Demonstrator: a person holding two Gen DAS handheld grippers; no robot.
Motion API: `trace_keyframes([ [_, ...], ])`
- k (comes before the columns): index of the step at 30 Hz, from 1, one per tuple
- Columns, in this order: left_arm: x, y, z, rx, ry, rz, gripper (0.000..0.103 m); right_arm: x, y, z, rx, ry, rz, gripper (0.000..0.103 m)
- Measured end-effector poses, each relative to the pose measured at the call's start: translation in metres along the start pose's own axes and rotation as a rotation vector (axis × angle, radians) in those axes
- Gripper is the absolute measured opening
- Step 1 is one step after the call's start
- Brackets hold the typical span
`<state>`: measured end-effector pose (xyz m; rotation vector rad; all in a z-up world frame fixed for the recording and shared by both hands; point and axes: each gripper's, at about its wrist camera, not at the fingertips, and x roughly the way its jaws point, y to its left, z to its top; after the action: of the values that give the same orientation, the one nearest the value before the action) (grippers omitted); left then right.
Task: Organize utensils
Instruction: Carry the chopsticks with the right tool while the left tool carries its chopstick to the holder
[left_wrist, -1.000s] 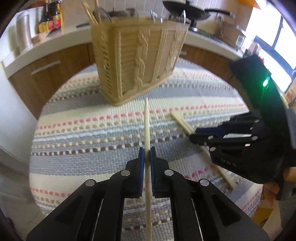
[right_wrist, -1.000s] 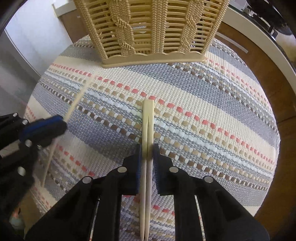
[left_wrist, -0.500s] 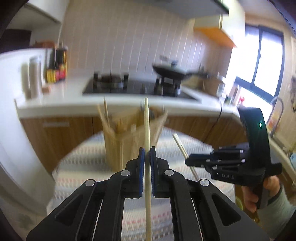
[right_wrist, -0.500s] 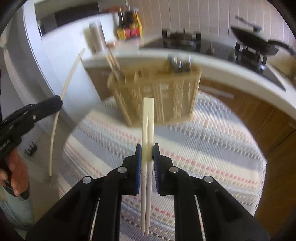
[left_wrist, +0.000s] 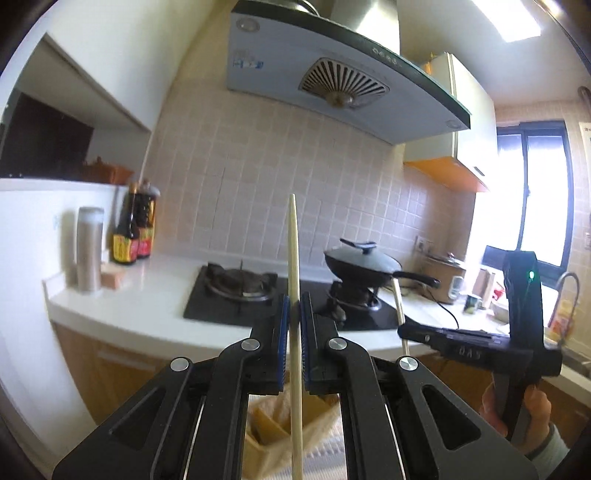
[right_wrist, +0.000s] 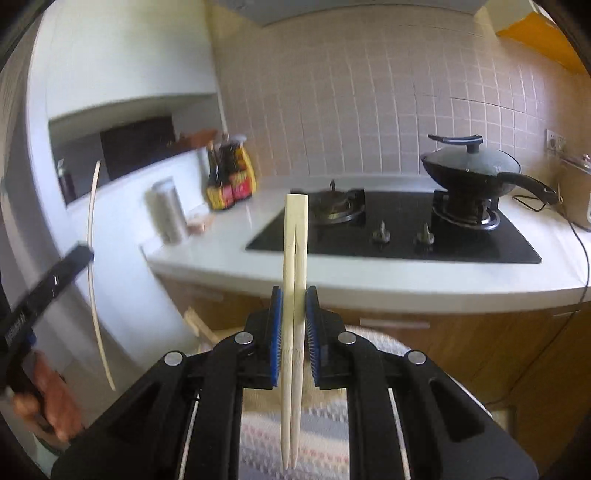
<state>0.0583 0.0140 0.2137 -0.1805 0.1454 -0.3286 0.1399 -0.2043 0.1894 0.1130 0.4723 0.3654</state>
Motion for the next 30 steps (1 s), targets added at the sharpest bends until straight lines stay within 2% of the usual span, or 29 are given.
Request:
trace_keyframes([
  [8,0.04,0.007,-0.013,-0.013,-0.085,-0.028,0.004,0.021,-0.02,0.04,-0.019,-0.156,-0.102,0.011],
  [13,0.062,0.024,-0.03,-0.057,-0.106,-0.029,0.004,0.042,-0.027,0.035,-0.007,-0.224,-0.078,0.011],
  [16,0.074,0.033,-0.04,-0.073,-0.088,-0.029,0.004,0.058,-0.031,0.025,0.002,-0.23,-0.076,0.011],
  [21,0.088,0.041,-0.056,-0.081,-0.085,-0.007,0.004,0.088,-0.039,0.015,0.039,-0.184,-0.051,0.011],
  [27,0.1,0.036,-0.071,-0.038,-0.087,0.022,0.004,0.095,-0.045,0.009,0.061,-0.202,-0.021,0.011],
  [30,0.102,0.033,-0.078,-0.019,-0.085,0.031,0.004,0.095,-0.043,0.003,0.046,-0.218,-0.04,0.011],
])
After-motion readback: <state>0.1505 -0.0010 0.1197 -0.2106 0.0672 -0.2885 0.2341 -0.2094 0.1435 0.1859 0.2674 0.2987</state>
